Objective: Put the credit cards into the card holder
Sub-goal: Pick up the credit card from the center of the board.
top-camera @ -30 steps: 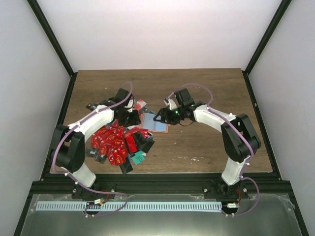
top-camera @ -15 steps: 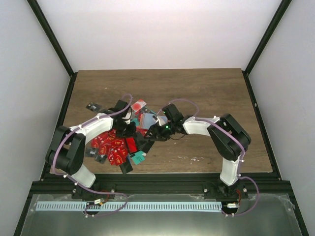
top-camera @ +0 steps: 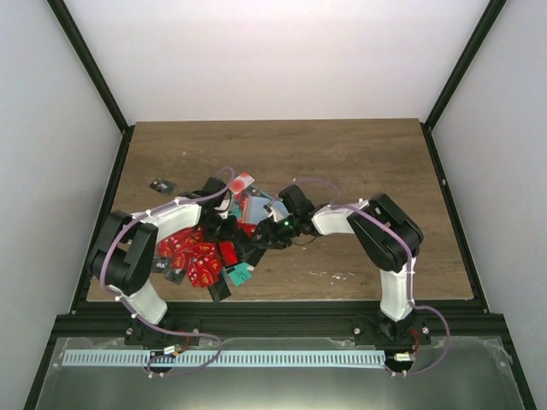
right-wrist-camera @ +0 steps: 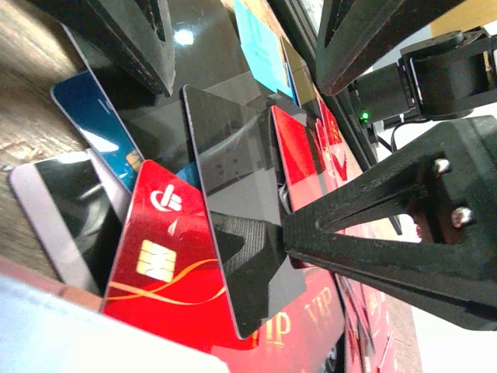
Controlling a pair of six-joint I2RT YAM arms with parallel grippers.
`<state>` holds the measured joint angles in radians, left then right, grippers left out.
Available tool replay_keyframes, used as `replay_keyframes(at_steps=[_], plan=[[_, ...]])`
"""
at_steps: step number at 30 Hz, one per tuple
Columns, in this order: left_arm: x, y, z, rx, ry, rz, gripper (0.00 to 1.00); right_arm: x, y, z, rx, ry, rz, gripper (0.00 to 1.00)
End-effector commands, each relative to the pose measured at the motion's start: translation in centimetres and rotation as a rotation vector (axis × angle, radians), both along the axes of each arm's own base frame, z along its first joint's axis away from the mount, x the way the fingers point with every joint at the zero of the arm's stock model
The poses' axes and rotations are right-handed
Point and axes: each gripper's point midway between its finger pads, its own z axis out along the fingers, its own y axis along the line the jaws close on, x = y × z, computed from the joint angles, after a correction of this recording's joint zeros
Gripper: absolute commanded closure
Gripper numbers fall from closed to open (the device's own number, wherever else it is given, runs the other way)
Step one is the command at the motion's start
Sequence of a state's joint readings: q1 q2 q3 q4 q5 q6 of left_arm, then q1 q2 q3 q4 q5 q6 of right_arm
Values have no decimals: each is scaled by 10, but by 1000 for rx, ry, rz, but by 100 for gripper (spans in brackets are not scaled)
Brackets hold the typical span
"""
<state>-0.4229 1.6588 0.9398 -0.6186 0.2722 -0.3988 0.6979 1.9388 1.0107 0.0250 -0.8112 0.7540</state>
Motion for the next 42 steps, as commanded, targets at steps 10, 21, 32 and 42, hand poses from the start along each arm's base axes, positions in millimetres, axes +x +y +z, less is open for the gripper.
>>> replay_keyframes(at_steps=[10,21,32,42], plan=[[-12,9,-22,28,26,-14,96,-5,19,-4,35,39,30,51],[-17,5,-7,-20,12,-5,96,-4,26,2,78,49,24,52],[-17,9,11,-16,-19,14,95,7,17,-14,-65,20,-12,53],[-23,10,-18,-2,34,1,96,11,11,-26,-135,19,-35,53]])
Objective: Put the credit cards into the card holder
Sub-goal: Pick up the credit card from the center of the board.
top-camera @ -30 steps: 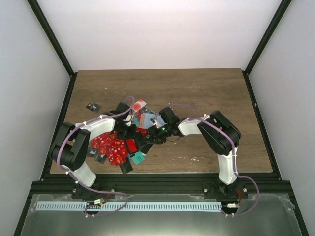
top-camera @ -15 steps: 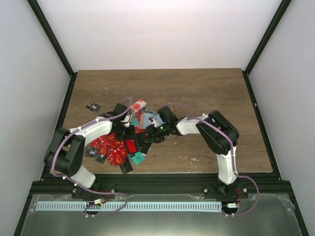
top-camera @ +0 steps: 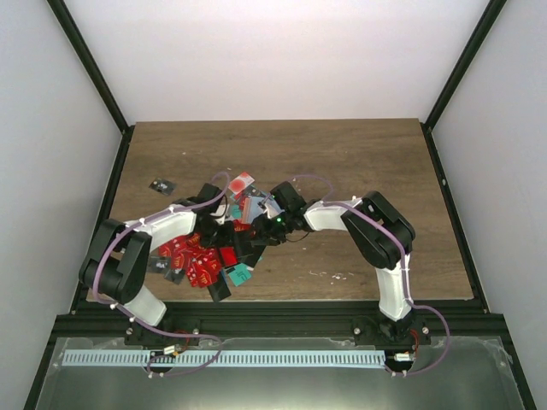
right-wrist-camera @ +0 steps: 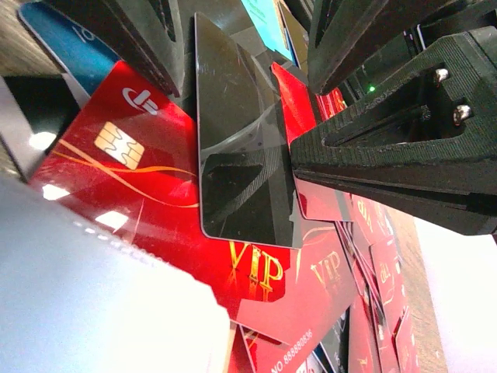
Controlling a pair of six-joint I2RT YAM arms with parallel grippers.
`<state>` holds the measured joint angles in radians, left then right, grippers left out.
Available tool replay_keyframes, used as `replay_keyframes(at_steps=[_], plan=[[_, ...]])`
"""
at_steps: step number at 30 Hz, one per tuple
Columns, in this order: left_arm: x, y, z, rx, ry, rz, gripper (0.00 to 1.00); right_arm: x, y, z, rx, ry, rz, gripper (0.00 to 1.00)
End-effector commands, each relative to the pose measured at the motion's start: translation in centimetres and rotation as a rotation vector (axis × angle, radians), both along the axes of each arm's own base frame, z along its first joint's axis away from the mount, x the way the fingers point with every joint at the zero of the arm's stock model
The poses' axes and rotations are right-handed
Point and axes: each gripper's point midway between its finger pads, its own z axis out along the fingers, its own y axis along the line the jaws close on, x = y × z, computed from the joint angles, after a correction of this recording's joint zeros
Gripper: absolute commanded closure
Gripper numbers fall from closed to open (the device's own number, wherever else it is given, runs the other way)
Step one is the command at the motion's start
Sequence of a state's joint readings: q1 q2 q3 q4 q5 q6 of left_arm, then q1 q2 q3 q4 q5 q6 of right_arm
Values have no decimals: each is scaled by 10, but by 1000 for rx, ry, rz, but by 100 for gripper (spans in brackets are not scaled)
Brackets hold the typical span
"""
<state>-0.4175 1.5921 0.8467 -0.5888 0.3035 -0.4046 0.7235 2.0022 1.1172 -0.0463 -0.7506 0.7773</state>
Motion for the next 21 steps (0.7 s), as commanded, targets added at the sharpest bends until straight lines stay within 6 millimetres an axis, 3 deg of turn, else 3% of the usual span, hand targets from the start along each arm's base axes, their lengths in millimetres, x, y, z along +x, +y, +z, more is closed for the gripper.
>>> replay_keyframes(at_steps=[1,7,14,21], plan=[[-4,5,-16,35,27,-4,96,0,-4,-20,-82,13,-12,54],[-13,11,-32,62,74,-5,96,-7,4,-26,-74,50,21,54],[-16,11,-34,59,87,2,96,-10,17,-21,-31,60,47,57],[-16,10,-33,57,87,4,96,-8,16,-18,-43,41,44,79]])
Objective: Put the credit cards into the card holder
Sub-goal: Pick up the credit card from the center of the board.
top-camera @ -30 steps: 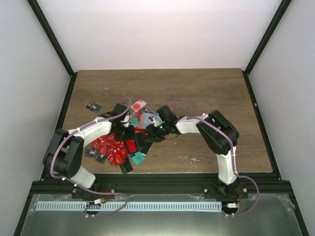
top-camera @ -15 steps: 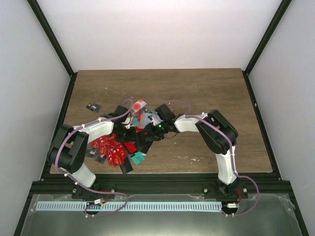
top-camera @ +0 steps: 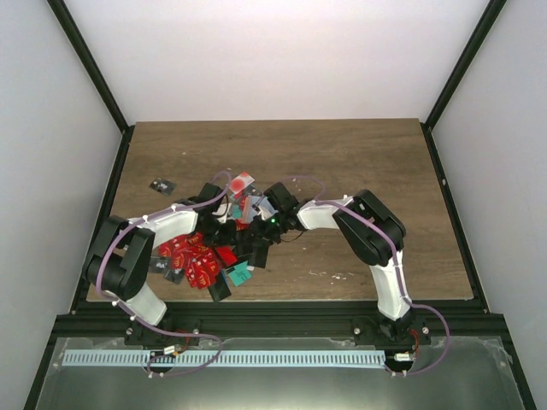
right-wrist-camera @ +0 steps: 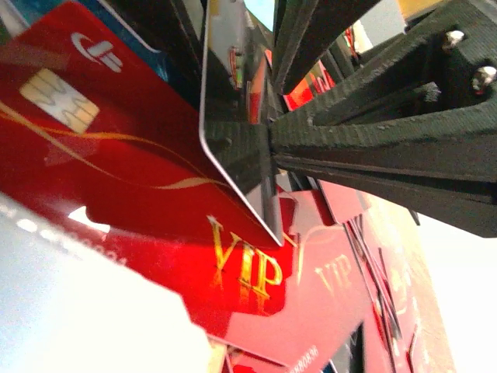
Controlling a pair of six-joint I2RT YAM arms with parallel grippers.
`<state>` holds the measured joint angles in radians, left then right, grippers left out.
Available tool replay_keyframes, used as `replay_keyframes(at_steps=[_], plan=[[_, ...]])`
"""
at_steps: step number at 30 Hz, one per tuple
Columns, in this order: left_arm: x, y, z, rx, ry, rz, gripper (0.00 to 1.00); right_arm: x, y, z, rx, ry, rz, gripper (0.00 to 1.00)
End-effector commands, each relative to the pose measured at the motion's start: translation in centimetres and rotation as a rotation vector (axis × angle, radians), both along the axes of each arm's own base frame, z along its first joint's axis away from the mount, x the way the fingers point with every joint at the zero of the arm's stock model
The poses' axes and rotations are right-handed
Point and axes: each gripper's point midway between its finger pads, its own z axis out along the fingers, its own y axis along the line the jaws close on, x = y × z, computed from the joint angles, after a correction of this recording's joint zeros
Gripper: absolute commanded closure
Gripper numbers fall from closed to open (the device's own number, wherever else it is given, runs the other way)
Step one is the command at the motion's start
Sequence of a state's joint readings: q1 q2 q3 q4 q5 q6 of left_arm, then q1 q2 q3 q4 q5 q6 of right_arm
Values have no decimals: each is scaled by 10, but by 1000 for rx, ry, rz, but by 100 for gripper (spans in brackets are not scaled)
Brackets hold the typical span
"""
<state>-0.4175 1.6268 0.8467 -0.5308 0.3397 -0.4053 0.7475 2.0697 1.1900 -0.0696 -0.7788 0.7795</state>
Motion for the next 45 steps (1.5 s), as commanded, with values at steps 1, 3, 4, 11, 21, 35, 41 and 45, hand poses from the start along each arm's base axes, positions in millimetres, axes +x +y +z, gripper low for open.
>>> replay_keyframes(at_steps=[1,3,4,11,21,35,41,45], plan=[[-22,20,-28,99,92,11,96,-5,-2,-12,-55,6,5,82],[-22,20,-25,99,87,15,96,-5,-5,-11,-66,-3,5,88],[-21,20,-23,98,81,17,96,-6,-5,-9,-65,-8,8,92],[-4,15,19,60,-24,31,95,-2,-7,23,-26,-80,21,99],[18,-3,107,-94,-231,14,72,14,-42,89,100,-192,-2,99],[37,-24,134,-199,-302,-40,59,57,-115,87,40,-167,-190,99],[53,-30,126,-179,-283,-70,61,68,-122,64,-2,-120,-211,99],[67,-32,113,-132,-253,-88,66,78,-123,52,-20,-104,-212,99]])
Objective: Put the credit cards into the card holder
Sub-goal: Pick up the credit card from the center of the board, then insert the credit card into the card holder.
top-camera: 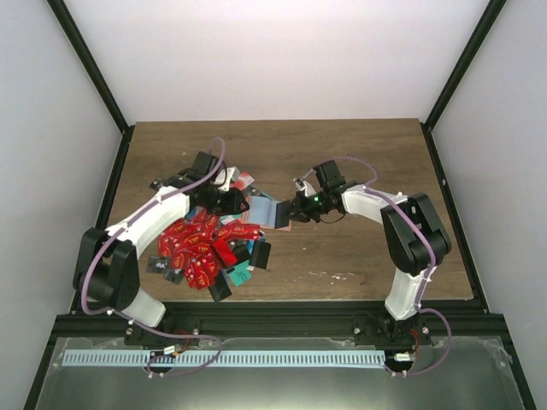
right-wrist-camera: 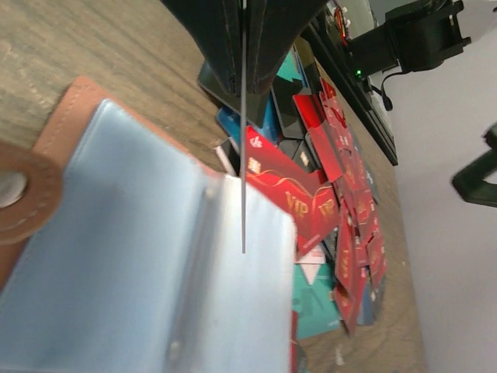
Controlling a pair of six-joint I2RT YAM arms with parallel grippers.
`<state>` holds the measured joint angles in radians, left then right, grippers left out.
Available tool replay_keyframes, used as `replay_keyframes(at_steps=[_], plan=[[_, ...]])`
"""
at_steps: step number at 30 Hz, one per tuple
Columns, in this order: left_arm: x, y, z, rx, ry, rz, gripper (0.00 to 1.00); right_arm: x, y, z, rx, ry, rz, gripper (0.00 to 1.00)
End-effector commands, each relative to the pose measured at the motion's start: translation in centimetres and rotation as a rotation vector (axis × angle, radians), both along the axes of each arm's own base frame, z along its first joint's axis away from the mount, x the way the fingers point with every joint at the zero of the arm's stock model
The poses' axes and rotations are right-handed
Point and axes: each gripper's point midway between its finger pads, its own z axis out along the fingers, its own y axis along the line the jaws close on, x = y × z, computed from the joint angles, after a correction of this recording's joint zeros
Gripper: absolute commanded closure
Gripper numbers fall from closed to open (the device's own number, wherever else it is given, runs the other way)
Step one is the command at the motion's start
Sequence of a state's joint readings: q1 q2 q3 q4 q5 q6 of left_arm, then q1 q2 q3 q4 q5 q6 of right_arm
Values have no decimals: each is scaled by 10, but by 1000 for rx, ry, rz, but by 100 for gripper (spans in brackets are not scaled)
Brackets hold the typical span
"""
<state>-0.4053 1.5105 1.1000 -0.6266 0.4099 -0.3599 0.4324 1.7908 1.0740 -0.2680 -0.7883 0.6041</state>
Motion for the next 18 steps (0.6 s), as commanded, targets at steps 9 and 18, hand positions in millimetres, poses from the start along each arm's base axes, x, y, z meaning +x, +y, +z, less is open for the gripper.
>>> replay_keyframes(at_steps=[9,18], plan=[[40,-4,-41,122,71,-45,78,38,8,-24,-13,50,-7,99],[57,-5,-67,168,118,-37,85,54,16,-37,-8,68,3,99]])
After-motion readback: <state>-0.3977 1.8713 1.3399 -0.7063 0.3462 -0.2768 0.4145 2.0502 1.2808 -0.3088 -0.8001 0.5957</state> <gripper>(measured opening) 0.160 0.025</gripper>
